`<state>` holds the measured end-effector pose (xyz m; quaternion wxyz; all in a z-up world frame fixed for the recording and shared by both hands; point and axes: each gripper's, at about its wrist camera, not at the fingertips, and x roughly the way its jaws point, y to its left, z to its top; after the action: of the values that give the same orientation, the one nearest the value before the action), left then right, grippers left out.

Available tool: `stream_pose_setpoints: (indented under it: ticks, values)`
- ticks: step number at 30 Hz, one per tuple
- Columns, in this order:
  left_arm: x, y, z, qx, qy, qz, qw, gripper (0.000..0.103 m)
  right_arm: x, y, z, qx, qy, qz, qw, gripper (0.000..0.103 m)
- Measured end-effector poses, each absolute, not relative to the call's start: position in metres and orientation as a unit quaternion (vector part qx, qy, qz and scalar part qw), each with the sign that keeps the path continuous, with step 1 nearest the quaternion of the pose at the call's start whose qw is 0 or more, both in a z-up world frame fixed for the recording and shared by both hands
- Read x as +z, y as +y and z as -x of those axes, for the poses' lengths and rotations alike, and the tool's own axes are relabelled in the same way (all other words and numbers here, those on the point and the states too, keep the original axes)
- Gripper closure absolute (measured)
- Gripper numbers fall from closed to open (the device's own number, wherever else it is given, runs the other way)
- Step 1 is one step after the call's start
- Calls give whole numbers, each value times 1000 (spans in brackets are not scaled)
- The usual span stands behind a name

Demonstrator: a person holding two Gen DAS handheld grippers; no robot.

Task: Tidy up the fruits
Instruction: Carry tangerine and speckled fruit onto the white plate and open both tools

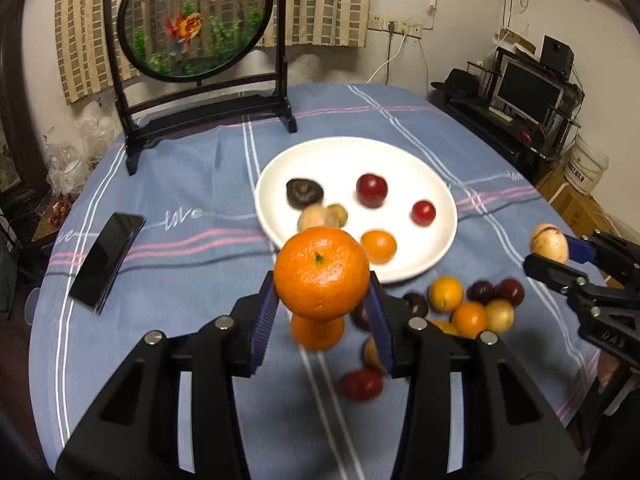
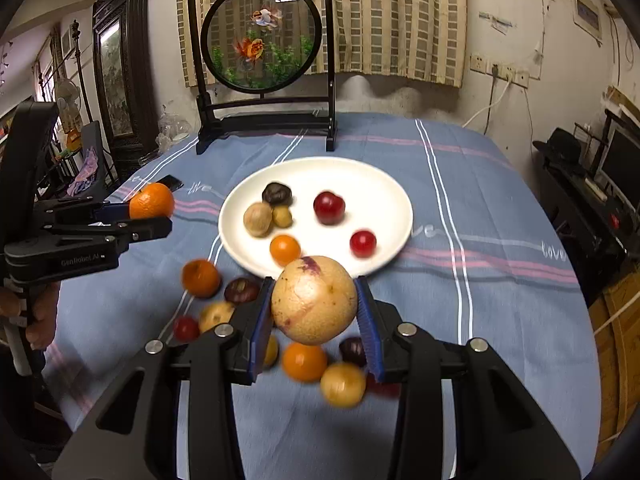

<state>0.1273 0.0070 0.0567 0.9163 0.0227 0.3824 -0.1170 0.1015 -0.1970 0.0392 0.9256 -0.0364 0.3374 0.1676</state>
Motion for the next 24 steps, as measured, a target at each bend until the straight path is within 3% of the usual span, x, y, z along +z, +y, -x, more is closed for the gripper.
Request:
stream_pose_setpoints:
  ticks: [13, 24]
  values:
    - [12, -1, -226, -97, 453, 1, 886, 59, 2, -166, -198, 153, 399, 63, 902, 63]
    - [-5, 0, -260, -93, 468, 19, 879, 58, -20, -144, -243, 143, 431, 65, 889, 63]
